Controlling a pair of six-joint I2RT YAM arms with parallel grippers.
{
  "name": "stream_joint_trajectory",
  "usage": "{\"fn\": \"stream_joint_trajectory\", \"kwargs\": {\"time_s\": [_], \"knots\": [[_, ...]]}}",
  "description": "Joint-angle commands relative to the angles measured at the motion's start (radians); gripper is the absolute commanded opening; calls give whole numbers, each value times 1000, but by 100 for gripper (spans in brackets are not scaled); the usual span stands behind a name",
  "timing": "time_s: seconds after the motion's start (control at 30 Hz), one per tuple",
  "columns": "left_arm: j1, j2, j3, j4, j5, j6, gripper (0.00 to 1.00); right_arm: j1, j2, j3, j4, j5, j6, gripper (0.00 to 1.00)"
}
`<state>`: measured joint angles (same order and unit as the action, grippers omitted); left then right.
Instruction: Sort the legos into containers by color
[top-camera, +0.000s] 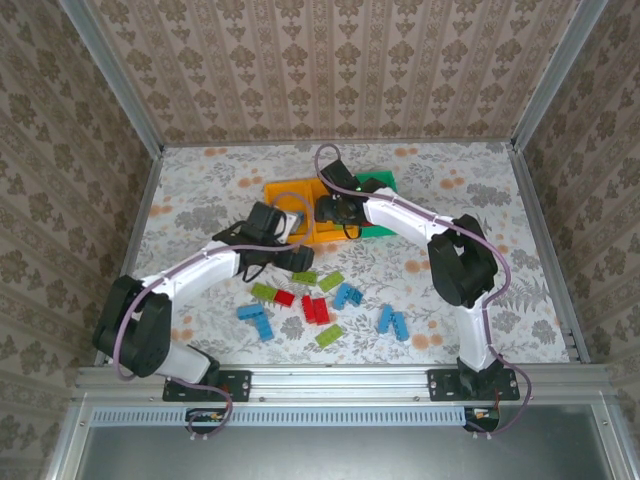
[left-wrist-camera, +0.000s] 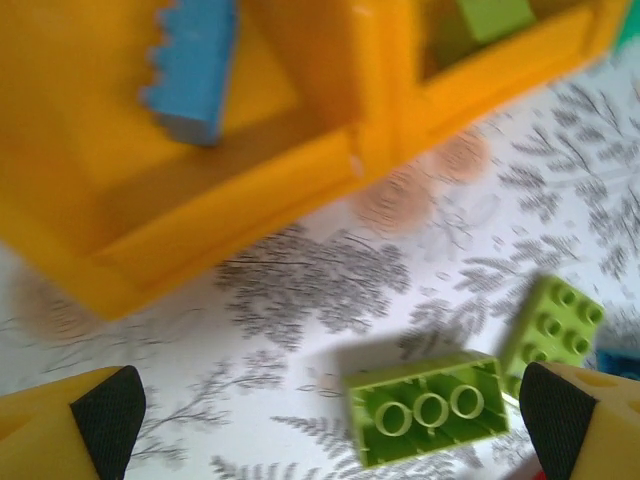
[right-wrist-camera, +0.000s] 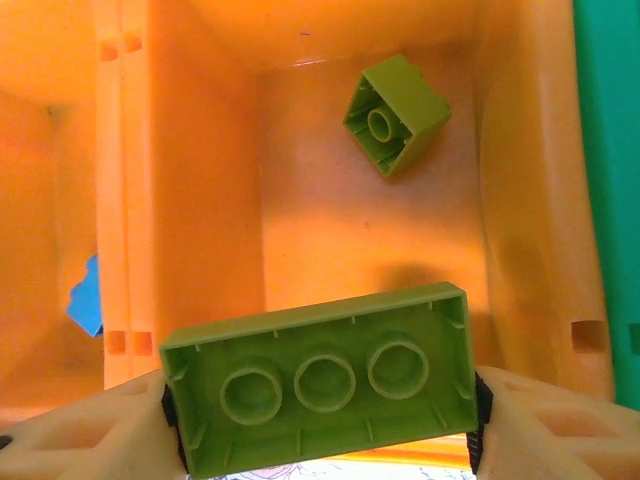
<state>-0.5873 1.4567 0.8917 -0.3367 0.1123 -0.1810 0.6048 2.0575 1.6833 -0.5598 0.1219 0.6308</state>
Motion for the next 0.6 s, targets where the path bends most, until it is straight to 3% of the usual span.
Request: {"fn": "stream_joint_trajectory", "kwargs": {"time_s": [0.0, 0.27, 0.57], "knots": [[-26, 35, 34, -80, 1, 60, 100, -6, 15, 36, -68, 0, 33, 75], [-103, 94, 65, -166, -16, 29, 100, -8, -28, -1, -42, -7, 34, 86], [-140, 139, 82, -153, -19, -25, 100, -12, -105, -69, -22, -5, 41, 87]]}}
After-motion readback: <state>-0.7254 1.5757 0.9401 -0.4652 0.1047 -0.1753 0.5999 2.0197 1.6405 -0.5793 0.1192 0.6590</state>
